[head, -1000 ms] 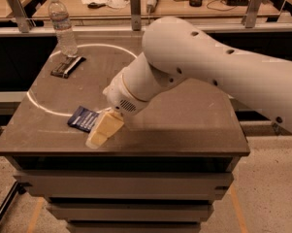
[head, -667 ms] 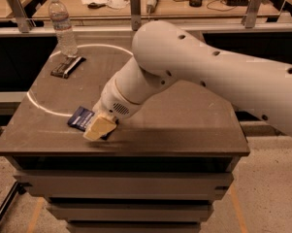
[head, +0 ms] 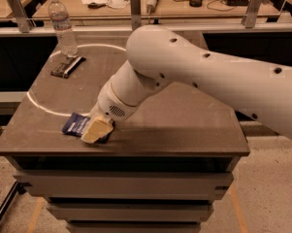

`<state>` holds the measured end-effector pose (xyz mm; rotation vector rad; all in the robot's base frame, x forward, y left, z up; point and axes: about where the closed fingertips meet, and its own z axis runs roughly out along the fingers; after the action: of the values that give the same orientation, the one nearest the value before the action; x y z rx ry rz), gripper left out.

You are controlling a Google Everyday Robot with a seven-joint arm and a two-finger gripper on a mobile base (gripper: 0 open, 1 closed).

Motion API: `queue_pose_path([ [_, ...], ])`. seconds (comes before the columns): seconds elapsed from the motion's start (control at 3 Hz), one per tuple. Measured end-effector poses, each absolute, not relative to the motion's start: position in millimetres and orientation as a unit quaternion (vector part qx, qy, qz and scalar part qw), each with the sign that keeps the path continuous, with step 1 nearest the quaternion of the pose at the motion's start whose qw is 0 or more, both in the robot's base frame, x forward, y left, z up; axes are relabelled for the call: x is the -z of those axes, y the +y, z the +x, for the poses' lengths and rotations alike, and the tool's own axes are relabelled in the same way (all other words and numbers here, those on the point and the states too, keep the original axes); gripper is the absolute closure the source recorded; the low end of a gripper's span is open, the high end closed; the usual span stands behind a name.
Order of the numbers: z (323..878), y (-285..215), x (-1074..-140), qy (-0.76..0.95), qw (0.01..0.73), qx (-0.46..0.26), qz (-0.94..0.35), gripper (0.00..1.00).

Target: Move rxbar blueberry near water bottle

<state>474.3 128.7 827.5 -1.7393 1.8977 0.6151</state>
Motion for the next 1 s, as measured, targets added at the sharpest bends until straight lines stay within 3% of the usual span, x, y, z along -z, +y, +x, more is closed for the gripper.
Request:
queue_pose_path([
  [0.67,475.2,128.3,-826.2,0.696,0.243,-0.226,-0.637,0.88],
  [1.0,475.3,128.3,-826.4,0.697,0.243,-0.226,-0.636,1.00],
])
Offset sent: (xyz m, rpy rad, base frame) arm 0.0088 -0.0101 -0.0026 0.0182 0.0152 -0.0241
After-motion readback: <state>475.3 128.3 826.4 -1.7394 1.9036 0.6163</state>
